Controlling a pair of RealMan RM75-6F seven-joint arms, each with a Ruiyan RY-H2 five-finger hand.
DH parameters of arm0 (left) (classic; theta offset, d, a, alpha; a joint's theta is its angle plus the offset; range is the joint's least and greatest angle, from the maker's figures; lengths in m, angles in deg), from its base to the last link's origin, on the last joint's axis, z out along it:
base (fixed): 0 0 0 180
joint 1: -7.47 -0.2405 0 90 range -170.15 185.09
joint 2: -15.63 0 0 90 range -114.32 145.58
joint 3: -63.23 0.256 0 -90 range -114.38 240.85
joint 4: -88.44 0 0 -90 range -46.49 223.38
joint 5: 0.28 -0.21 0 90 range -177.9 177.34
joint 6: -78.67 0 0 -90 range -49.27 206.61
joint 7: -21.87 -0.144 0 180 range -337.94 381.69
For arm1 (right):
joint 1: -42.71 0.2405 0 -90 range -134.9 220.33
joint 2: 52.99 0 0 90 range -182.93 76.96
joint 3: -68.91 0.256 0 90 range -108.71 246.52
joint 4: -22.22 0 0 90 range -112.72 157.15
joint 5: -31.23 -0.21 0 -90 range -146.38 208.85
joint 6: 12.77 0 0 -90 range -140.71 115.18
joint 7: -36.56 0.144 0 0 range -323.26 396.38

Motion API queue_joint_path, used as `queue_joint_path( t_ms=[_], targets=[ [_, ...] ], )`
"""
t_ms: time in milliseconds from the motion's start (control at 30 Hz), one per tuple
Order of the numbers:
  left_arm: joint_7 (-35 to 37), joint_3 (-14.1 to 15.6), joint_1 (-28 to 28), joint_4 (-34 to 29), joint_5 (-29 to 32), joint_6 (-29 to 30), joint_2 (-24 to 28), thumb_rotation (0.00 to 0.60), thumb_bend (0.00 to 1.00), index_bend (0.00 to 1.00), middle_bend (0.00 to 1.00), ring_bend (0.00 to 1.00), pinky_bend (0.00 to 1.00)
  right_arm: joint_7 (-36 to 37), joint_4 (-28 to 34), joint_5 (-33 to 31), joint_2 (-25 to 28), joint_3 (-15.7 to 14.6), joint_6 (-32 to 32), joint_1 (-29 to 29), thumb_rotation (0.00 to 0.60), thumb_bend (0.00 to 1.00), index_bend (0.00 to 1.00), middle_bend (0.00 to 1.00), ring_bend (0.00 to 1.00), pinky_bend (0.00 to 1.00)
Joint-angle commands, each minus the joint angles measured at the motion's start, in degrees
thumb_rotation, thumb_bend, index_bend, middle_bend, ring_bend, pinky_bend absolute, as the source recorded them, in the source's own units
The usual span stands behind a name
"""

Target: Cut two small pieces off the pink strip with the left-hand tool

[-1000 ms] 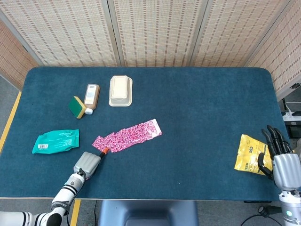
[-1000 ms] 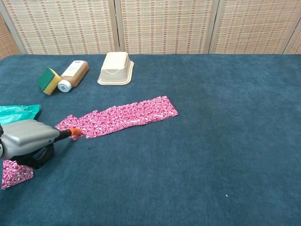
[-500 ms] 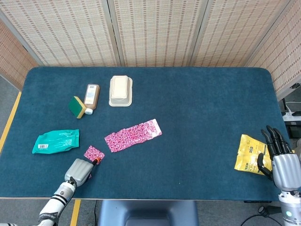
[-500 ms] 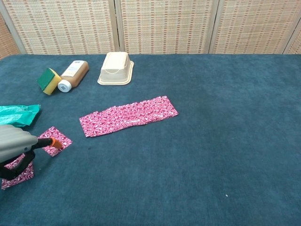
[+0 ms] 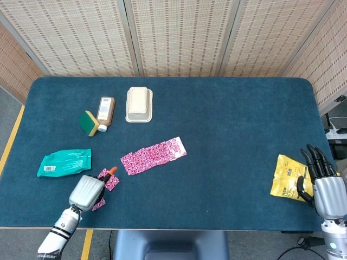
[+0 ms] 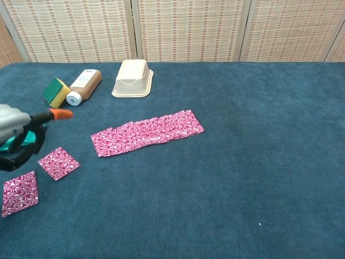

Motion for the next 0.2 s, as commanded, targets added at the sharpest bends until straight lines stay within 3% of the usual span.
queue_joint_path(
  t_ms=[33,100,200],
  targets=[
    [10.1,1.1,-6.4,7.1,-10.5,10.1,2.4,0.600,0.58,0.00,0.27,0.40,0.56,0.0,0.1,0.1,0.2,-0.1,0.0,-0.1,0.600,0.61,0.00,0.00,0.00,0.21],
    [13.5,2.5,-8.3,9.0,-11.3,10.8,4.2,0.600,0.54,0.00,0.18,0.29,0.50,-0.2,0.1,0.4,0.1,-0.2,-0.2,-0.1,0.600,0.61,0.00,0.00,0.00,0.21],
    [19.1,3.5,-10.8,11.6,-11.2,10.7,5.4,0.600,0.52,0.00,0.10,0.21,0.46,-1.0,-0.2,0.4,-0.3,-0.2,-0.1,0.0,0.600,0.60,0.00,0.00,0.00,0.21]
  ],
)
